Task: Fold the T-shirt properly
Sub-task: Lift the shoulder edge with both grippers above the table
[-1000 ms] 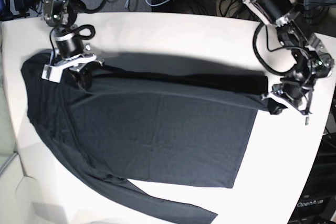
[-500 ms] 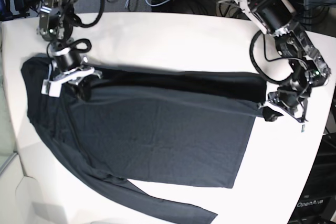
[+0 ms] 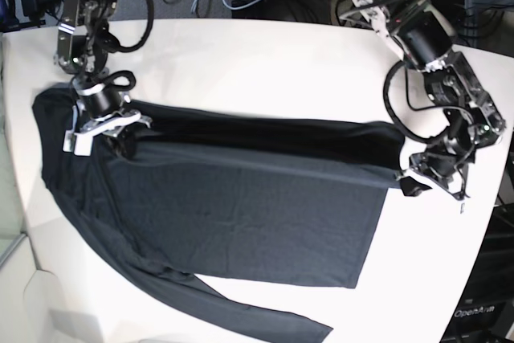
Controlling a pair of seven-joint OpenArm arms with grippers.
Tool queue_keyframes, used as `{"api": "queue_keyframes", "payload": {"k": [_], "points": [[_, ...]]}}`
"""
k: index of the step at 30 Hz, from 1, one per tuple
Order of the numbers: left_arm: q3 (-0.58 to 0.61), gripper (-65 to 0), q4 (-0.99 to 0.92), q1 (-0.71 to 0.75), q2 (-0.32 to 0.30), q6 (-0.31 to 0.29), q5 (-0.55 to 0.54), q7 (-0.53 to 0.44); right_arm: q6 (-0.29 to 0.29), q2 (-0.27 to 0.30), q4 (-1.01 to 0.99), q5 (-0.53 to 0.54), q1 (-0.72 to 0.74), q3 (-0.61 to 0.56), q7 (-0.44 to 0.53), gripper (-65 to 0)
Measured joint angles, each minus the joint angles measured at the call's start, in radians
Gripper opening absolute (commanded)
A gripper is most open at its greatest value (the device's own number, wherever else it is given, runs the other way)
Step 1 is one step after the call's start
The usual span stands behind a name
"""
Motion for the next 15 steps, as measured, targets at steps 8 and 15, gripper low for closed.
{"api": "queue_keyframes", "payload": {"k": [8, 15], "points": [[0.003, -65.0, -0.018, -0.053, -0.026, 0.000, -0.009, -0.016, 0.000, 0.002, -0.007, -0.001, 0.060, 0.000, -0.048, -64.7], [0.003, -65.0, -0.019, -0.051, -0.027, 0.000, -0.008, -0.017, 0.000, 0.002, -0.007, -0.003, 0.081, 0.000, -0.064, -64.7]]}}
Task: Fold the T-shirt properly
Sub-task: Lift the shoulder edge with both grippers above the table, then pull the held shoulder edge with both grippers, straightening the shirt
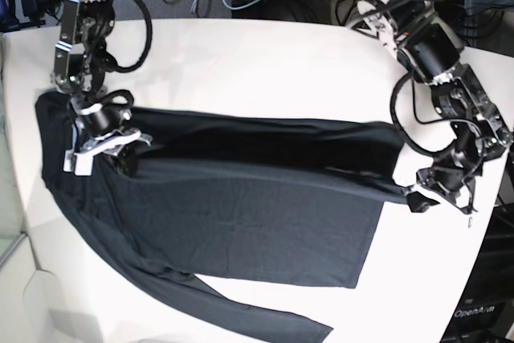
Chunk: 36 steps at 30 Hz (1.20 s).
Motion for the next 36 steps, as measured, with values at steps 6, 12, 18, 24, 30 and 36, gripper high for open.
{"api": "queue_keyframes", "payload": {"k": [6, 12, 18, 24, 30, 36], "points": [[0.001, -65.0, -0.001, 0.006, 0.000, 0.000, 0.000, -0.022, 0.000, 0.000, 0.000, 0.000, 0.018, 0.000, -0.024, -64.7], [0.001, -65.0, -0.001, 0.006, 0.000, 0.000, 0.000, -0.022, 0.000, 0.000, 0.000, 0.000, 0.017, 0.000, -0.027, -64.6], [0.001, -52.7, -0.001, 0.012, 0.000, 0.000, 0.000, -0.024, 0.000, 0.000, 0.000, 0.000, 0.014, 0.000, -0.028, -55.0], [0.000, -41.8, 0.000, 0.046, 0.000, 0.000, 0.000, -0.027, 0.000, 0.000, 0.000, 0.000, 0.014, 0.000, -0.059, -42.3], [-0.005, -41.7, 0.000, 0.089, -0.006, 0.000, -0.004, -0.025, 0.000, 0.000, 0.000, 0.000, 0.014, 0.002, -0.063, -40.8], [-0.003, -41.7, 0.000, 0.144, -0.018, -0.004, -0.008, -0.029, 0.000, 0.037, 0.001, 0.001, -0.025, 0.002, -0.069, -38.1]]}}
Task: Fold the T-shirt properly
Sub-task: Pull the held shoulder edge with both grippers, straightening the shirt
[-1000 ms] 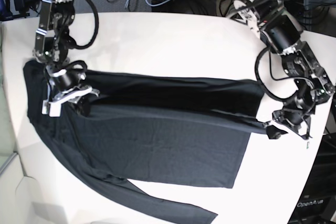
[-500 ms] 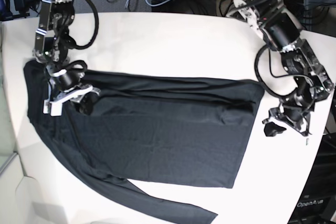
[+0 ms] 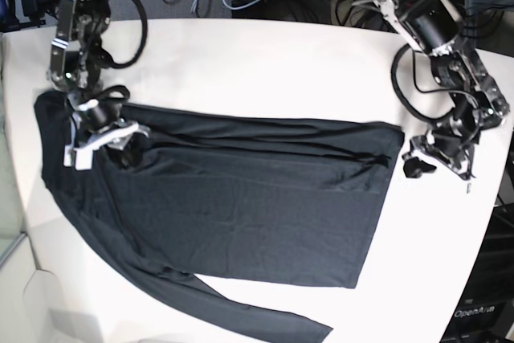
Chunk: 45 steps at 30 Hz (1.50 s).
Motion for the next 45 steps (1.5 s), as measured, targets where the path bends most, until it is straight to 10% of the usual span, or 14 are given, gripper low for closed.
{"api": "queue_keyframes", "payload": {"k": [15, 25, 31, 38, 45], "points": [[0.179, -41.6, 0.000, 0.003, 0.006, -0.003, 0.001, -0.004, 0.000, 0.153, 0.000, -0.001, -0.038, 0.034, 0.013, -31.7], [0.267, -42.0, -0.003, 0.010, -0.002, 0.004, 0.005, -0.099, -0.001, 0.150, -0.137, 0.003, -0.031, 0.136, 0.017, -64.1], [0.268, -42.2, -0.100, 0.005, -0.008, 0.004, 0.035, -0.143, 0.000, 0.180, -0.249, 0.004, 0.012, 0.127, 0.008, -65.0], [0.304, -65.0, -0.168, -0.005, -0.013, 0.008, 0.140, -0.197, 0.000, 0.203, -0.280, 0.006, 0.011, 0.117, 0.030, -65.0], [0.314, -65.0, -0.204, -0.013, -0.013, 0.003, 0.166, -0.218, 0.000, 0.203, -0.282, 0.008, 0.010, 0.098, 0.040, -65.0]]}}
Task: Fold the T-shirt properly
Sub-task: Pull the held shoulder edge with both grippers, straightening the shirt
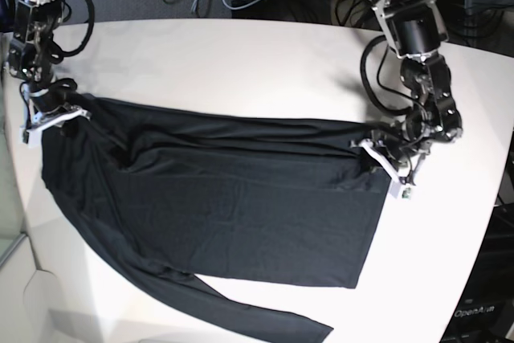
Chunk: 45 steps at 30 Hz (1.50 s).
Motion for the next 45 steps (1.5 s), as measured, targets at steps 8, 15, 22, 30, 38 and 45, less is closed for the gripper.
{"api": "queue_keyframes", "payload": {"k": [8, 15, 22, 30, 38, 45], "points": [[-0.002, -65.0, 0.001, 0.039, -0.026, -0.012, -0.023, -0.026, 0.005, 0.002, -0.016, 0.019, -0.022, -0.012, 0.037, -65.0], [-0.004, -65.0, 0.012, 0.091, -0.049, -0.011, -0.055, -0.064, 0.047, 0.010, -0.103, 0.061, -0.015, -0.007, 0.100, -65.0], [-0.008, -65.0, 0.031, 0.151, -0.058, -0.026, -0.082, -0.108, 0.060, 0.025, -0.105, 0.082, -0.056, -0.009, 0.140, -65.0], [-0.006, -65.0, 0.124, 0.244, -0.072, -0.032, -0.095, -0.107, 0.044, 0.023, 0.052, 0.054, -0.199, -0.004, 0.111, -65.0], [-0.075, -65.0, 0.240, 0.343, -0.076, -0.034, -0.074, -0.070, 0.041, 0.009, 0.125, 0.051, -0.289, 0.000, 0.123, -65.0], [-0.107, -65.0, 0.253, 0.409, -0.118, -0.037, -0.086, -0.094, 0.044, 0.008, 0.126, 0.055, -0.386, -0.001, 0.254, -65.0]]}}
